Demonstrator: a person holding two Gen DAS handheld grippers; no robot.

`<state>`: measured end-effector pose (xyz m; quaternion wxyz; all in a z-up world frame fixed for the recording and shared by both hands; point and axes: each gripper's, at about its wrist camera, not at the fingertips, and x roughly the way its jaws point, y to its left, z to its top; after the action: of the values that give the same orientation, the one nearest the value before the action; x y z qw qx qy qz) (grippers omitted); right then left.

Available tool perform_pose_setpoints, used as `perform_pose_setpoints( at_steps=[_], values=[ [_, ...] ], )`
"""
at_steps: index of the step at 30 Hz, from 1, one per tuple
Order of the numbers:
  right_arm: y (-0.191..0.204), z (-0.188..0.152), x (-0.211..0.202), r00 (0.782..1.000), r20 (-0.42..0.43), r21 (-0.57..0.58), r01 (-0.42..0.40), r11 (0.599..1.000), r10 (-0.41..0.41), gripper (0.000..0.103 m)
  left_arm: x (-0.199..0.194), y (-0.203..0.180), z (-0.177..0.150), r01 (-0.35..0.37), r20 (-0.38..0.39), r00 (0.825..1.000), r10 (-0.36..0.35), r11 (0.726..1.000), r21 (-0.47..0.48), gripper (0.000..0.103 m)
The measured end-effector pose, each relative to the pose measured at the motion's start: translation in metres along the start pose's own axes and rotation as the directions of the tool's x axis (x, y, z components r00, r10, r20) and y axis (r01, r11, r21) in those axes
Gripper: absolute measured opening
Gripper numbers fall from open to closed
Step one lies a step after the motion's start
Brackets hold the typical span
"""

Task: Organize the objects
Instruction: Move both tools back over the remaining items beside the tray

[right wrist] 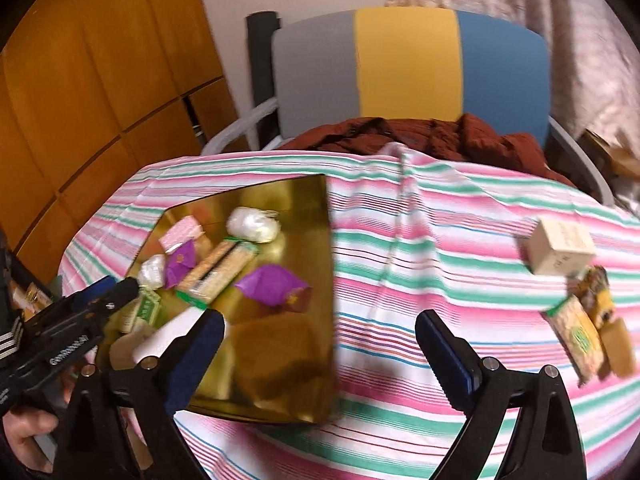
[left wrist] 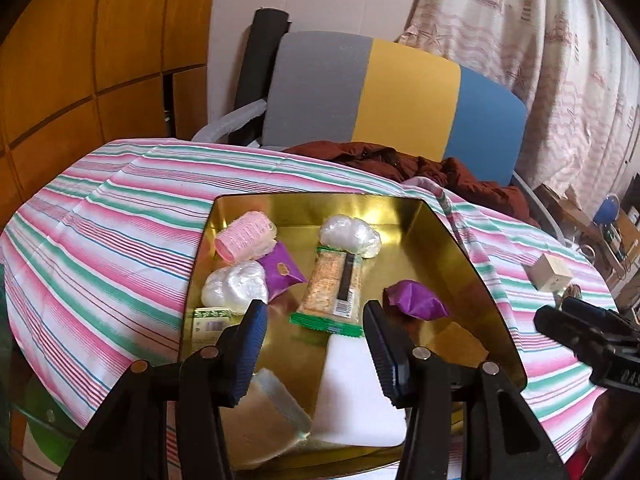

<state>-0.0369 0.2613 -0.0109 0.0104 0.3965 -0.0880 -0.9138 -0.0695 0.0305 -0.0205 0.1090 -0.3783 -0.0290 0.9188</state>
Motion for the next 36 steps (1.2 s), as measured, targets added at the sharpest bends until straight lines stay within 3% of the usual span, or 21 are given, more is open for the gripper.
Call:
perform_pose_setpoints(
  at_steps=[11,18,22,25,28,31,36],
  values=[
    [-0.106,-0.009,-0.025,0.985,-0.038,0.152,0.171,0.973,-0.167,0.097,-0.009,-0.038,0.000,0.094,0.000,0.996,-0.094,0.993,0.071,0.050],
    [-0.210,-0.009,-0.056,0.952,-0.088,0.298,0.305,0.904,-0.292,0.103,-0.009,-0.073,0.001,0.172,-0.032,0.985,-0.169,0.975,0.143,0.050],
    [-0.271,-0.018,-0.062,0.950,-0.136,0.488,0.310,0.816,-0.279,0.103,-0.009,-0.098,-0.001,0.214,-0.057,0.977,-0.207,0.959,0.187,0.050],
    [-0.300,-0.026,-0.060,0.938,-0.155,0.546,0.342,0.765,-0.309,0.103,-0.010,-0.118,-0.003,0.242,-0.073,0.970,-0.232,0.942,0.230,0.050],
    [-0.323,-0.035,-0.057,0.943,-0.165,0.606,0.329,0.725,-0.290,0.103,-0.007,-0.141,-0.005,0.266,-0.096,0.964,-0.248,0.925,0.273,0.050],
    [-0.333,-0.040,-0.049,0.945,-0.188,0.626,0.325,0.709,-0.268,0.103,-0.003,-0.163,-0.008,0.293,-0.126,0.956,-0.266,0.905,0.309,0.050],
    [-0.332,-0.044,-0.035,0.935,-0.253,0.601,0.353,0.718,-0.247,0.103,0.006,-0.201,-0.016,0.338,-0.179,0.940,-0.291,0.870,0.359,0.050]
  ],
)
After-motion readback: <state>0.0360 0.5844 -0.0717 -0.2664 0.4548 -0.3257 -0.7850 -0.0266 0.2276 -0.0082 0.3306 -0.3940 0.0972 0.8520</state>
